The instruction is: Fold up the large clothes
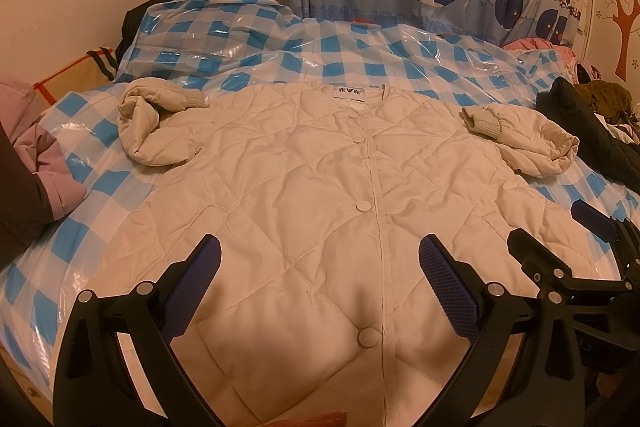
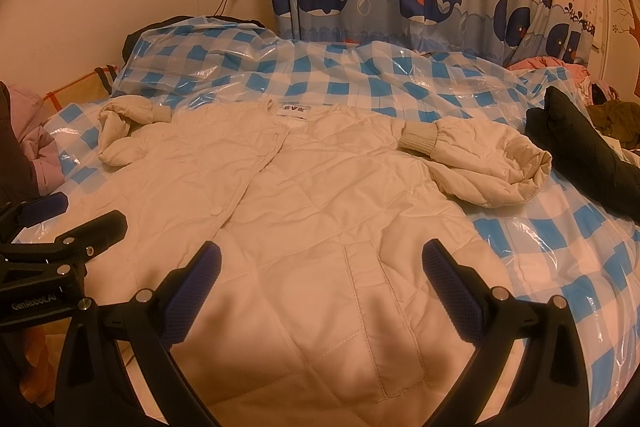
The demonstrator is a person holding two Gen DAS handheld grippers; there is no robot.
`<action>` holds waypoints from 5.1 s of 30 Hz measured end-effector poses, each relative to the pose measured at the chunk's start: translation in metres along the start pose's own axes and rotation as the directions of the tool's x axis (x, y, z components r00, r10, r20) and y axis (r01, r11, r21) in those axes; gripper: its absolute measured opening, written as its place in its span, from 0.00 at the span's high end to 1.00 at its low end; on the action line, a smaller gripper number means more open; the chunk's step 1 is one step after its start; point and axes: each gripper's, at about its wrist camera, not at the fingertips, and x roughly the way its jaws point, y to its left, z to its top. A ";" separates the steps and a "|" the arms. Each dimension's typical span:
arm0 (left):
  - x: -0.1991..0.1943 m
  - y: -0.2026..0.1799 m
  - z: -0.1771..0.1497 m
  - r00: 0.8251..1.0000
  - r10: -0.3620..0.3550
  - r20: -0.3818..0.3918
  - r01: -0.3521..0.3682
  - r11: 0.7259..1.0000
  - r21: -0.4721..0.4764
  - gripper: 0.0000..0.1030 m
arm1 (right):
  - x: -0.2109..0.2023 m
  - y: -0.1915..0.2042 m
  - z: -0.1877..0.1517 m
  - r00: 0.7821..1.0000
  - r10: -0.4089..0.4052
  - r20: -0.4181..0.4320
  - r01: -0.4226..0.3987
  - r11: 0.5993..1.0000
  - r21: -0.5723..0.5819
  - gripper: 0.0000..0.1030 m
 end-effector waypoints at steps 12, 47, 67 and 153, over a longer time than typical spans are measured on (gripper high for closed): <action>0.000 0.001 0.000 1.000 -0.001 -0.001 0.001 1.000 -0.001 0.07 | 0.001 0.001 0.000 1.000 -0.001 -0.002 0.001 1.000 -0.002 0.06; 0.002 0.001 0.000 1.000 0.003 -0.007 -0.003 1.000 -0.005 0.07 | 0.002 0.002 0.000 1.000 -0.006 -0.003 0.006 1.000 -0.006 0.06; 0.048 -0.046 0.057 0.997 0.032 -0.071 -0.033 0.999 -0.020 0.07 | 0.090 -0.084 0.081 0.956 -0.292 -0.023 0.273 0.917 -0.291 0.06; 0.086 -0.042 0.045 0.982 0.039 -0.183 -0.041 0.999 -0.010 0.07 | 0.025 -0.477 0.008 0.967 -0.092 0.236 -0.181 0.400 0.898 0.59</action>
